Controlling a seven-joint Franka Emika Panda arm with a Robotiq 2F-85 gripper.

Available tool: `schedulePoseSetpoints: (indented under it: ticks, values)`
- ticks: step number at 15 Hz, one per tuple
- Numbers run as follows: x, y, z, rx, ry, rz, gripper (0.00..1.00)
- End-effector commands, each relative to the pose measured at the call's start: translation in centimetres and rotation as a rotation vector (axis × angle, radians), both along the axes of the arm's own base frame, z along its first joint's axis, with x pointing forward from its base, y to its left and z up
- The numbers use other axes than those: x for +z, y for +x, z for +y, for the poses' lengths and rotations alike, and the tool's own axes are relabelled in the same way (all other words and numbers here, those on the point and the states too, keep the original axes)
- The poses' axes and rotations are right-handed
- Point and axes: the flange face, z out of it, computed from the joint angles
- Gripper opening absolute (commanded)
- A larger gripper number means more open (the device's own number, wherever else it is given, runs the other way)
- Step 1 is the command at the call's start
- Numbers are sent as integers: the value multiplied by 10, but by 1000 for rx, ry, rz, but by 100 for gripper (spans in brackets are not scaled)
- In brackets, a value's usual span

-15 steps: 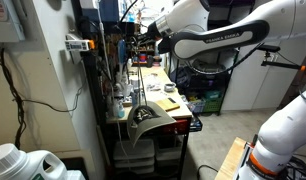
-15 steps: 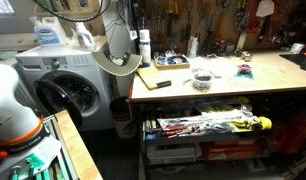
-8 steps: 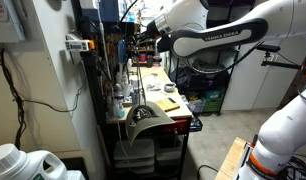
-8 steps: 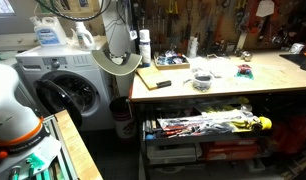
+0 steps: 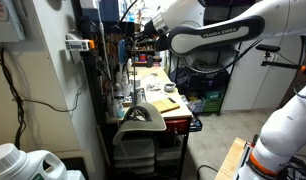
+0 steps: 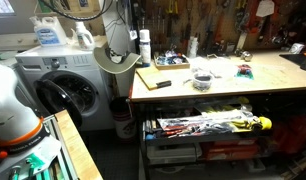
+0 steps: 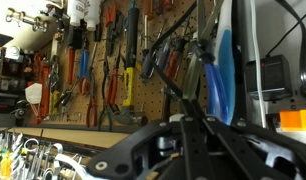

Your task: Hang the hat on the stand.

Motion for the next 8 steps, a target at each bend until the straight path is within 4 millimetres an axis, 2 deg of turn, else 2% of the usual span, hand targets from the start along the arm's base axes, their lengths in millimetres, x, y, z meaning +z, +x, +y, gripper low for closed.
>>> schedulePoseSetpoints:
  ticks: [1, 8]
  values:
    - [5, 1, 1, 23, -10, 41, 1]
    - [5, -2, -1, 14, -20, 109, 1]
